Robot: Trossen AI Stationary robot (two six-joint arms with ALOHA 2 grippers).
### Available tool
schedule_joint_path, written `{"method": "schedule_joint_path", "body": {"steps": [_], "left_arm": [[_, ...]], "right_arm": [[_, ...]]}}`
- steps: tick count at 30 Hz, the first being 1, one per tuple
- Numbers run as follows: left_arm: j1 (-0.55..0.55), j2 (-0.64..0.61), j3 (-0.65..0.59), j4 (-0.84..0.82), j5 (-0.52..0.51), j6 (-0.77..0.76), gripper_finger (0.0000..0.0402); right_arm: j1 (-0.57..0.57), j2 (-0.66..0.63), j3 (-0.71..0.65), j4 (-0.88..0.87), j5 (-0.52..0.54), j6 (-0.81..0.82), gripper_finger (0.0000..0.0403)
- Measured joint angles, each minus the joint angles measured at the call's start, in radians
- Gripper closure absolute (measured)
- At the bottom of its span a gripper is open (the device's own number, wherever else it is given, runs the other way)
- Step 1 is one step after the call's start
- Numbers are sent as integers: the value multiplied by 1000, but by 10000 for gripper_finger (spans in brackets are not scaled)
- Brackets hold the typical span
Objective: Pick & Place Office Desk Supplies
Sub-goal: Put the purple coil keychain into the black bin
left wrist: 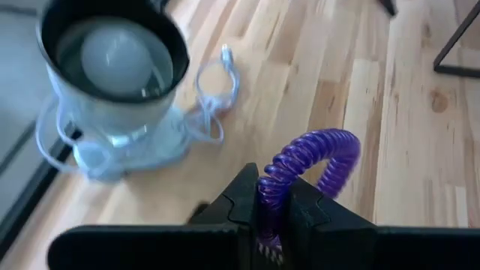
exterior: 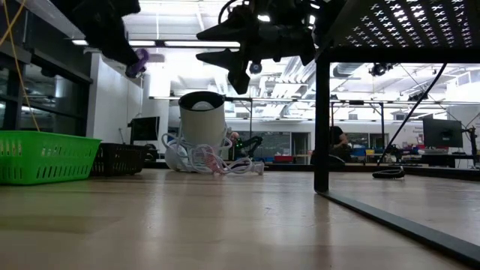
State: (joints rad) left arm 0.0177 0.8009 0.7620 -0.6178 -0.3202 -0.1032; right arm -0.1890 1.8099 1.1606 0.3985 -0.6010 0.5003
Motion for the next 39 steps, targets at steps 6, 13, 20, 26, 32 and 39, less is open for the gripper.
{"method": "schedule_joint_path", "body": {"steps": [6, 13, 20, 26, 32, 39], "left_arm": [[0, 23, 0, -87, 0, -91, 378], [0, 40, -9, -134, 1, -138, 378], [-2, 38, -84, -150, 7, -201, 378], [-2, 38, -134, -145, 56, -257, 378], [-9, 38, -158, -138, 48, -270, 378], [-8, 57, -158, -162, -66, -317, 378]], "right_arm": [[6, 0, 0, 0, 0, 0, 259], [32, 0, 0, -1, 20, -8, 259], [46, 0, 0, -6, 26, -27, 259], [45, 0, 0, -7, 26, -27, 259], [45, 0, 0, -7, 26, -33, 259], [45, 0, 0, -7, 26, -34, 259]]}}
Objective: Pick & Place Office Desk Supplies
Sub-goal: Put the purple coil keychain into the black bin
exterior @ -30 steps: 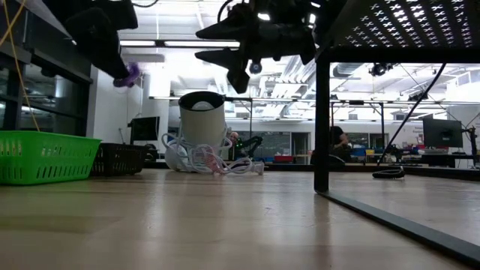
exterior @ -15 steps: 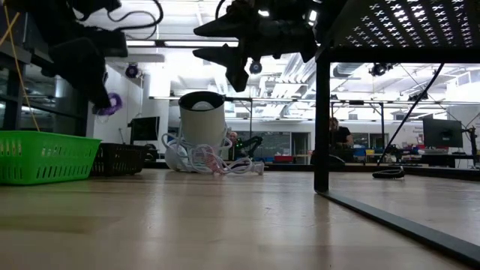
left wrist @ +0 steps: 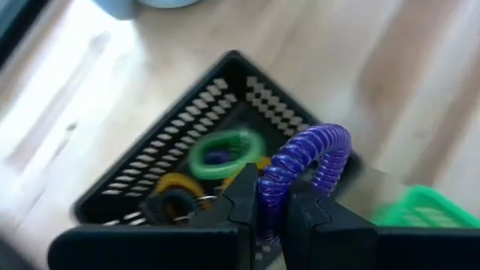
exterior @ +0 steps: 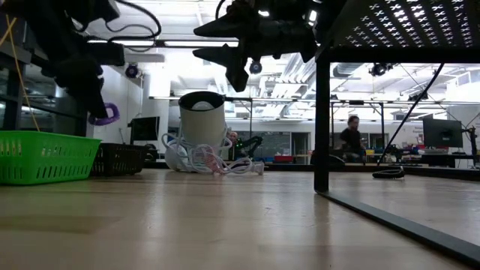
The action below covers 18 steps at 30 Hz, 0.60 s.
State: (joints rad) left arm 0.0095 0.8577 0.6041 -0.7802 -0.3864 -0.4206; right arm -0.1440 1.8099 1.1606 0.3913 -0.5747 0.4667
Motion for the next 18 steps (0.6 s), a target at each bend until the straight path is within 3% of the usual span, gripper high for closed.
{"method": "schedule_joint_path", "body": {"steps": [4, 18], "left_arm": [[15, 44, 0, -10, -55, -25, 378], [71, 234, 0, -8, -57, -51, 367]], "right_arm": [[0, 0, 0, 0, 0, 0, 259], [0, 0, 0, 0, 0, -1, 259]]}}
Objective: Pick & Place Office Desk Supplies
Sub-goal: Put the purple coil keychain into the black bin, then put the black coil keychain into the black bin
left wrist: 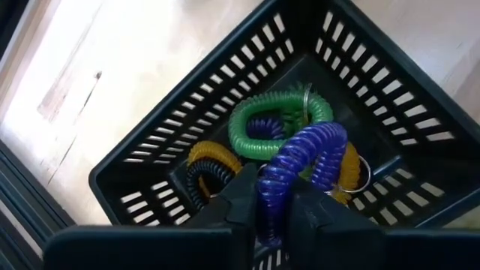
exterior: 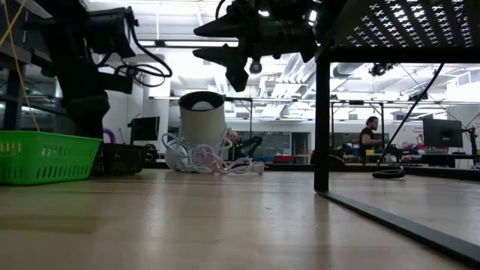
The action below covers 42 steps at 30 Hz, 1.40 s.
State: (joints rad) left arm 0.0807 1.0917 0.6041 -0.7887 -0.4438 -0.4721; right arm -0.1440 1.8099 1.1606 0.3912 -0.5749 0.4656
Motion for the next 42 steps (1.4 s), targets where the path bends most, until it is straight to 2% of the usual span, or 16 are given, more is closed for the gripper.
{"method": "schedule_joint_path", "body": {"steps": [7, 11, 16, 20, 28, 32, 34, 42], "left_arm": [[0, -4, 0, 4, 0, 0, 313], [0, -4, 0, 3, 0, 4, 298], [0, -4, 0, 8, 0, 21, 296], [0, -4, 18, 35, 1, 117, 295], [0, -4, 181, 127, 4, 331, 295], [0, -4, 200, 190, 63, 396, 295], [0, -4, 200, 203, 92, 405, 295], [0, -4, 200, 203, 100, 397, 295]], "right_arm": [[0, 0, 0, 0, 0, 0, 259], [0, 0, 0, 0, 0, -1, 259], [0, 0, 0, 0, 0, -1, 259], [0, 0, 0, 0, 0, 0, 259], [0, 0, 0, 0, 0, 0, 259], [0, 0, 0, 0, -1, 0, 259], [0, 0, 0, -1, -3, 0, 259], [-10, -1, 0, -86, -2, -34, 259]]}}
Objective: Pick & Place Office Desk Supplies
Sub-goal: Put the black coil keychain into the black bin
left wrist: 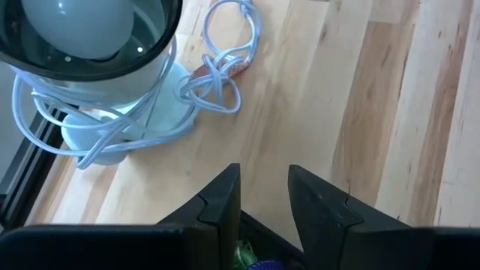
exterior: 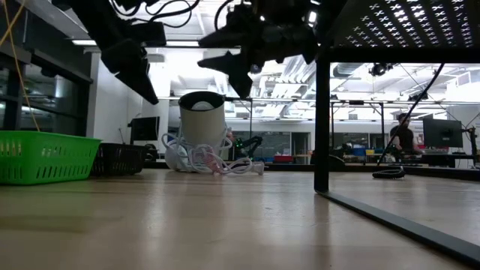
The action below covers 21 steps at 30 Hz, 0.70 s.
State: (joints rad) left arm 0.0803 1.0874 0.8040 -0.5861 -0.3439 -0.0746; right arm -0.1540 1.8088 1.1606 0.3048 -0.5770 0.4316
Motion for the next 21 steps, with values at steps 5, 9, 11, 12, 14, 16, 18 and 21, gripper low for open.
{"method": "schedule_joint_path", "body": {"steps": [5, 9, 11, 12, 14, 16, 18, 21], "left_arm": [[0, 0, 0, 0, 6, 0, 295], [0, 0, 0, 8, 7, -31, 295], [0, 0, 0, 8, 8, -35, 295], [0, 0, 0, 8, 8, -35, 295], [0, 0, 0, 8, 8, -35, 295], [0, 0, 0, 8, 8, -36, 295], [0, 0, 0, 10, 8, -36, 295], [0, 0, 0, 14, 8, -37, 295]], "right_arm": [[-31, 0, 0, -69, -2, -17, 259], [-74, 0, 0, -141, -23, -29, 259], [-99, 0, 0, -184, -33, -50, 259], [-111, 0, 0, -210, -32, -60, 259], [-135, 0, 0, -270, -30, -80, 259], [-155, 0, 0, -337, -26, -98, 259], [-171, -5, 0, -425, -5, -109, 259], [-183, -30, 0, -583, 118, -146, 259]]}}
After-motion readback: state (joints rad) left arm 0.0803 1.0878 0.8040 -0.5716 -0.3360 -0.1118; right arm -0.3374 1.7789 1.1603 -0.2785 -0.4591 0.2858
